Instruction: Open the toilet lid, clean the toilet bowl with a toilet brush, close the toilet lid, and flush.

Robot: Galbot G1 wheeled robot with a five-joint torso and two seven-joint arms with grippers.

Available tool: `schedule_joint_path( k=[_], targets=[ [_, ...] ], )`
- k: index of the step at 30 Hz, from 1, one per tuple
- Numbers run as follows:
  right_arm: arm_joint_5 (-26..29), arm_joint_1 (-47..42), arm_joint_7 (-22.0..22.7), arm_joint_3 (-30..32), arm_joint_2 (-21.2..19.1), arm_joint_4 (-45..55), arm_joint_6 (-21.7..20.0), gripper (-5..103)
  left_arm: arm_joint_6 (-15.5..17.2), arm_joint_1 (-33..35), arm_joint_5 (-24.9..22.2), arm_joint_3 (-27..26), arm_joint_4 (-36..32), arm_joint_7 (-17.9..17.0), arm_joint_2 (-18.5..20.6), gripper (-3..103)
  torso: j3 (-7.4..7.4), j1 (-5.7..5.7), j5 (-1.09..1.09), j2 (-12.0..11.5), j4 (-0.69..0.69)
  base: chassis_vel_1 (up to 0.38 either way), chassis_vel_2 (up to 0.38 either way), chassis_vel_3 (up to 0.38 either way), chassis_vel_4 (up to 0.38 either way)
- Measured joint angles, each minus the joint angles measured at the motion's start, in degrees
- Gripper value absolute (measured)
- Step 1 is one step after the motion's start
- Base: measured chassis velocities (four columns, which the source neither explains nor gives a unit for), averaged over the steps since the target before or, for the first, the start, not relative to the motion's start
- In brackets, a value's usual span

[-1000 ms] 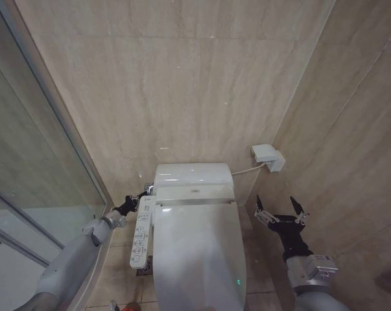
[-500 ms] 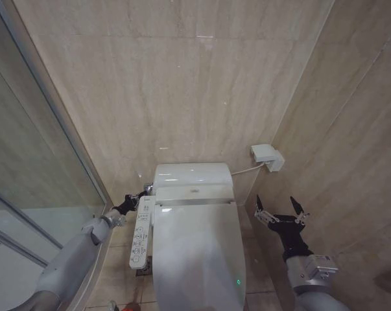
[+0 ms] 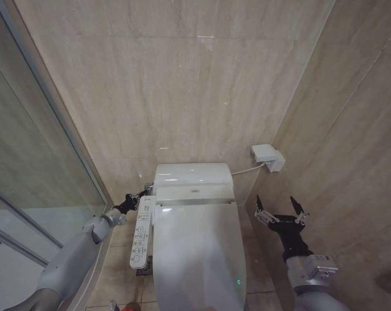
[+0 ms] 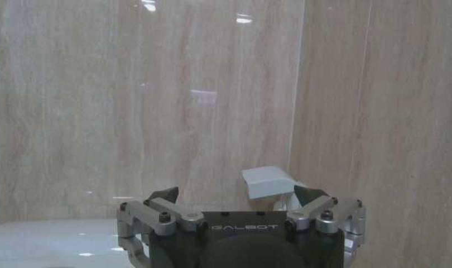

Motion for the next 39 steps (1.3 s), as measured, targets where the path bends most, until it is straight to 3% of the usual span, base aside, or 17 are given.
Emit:
schedule_joint_path(
  k=[39],
  targets=[
    [0.0, 0.0, 0.0, 0.0, 0.0, 0.0, 0.0, 100, 0.03, 1.01, 0.22, -0.71, -0.8, 0.07, -0.09, 0, 0.0, 0.0, -0.02, 0.0, -0.04, 0.0, 0.0, 0.0, 0.0]
  ],
)
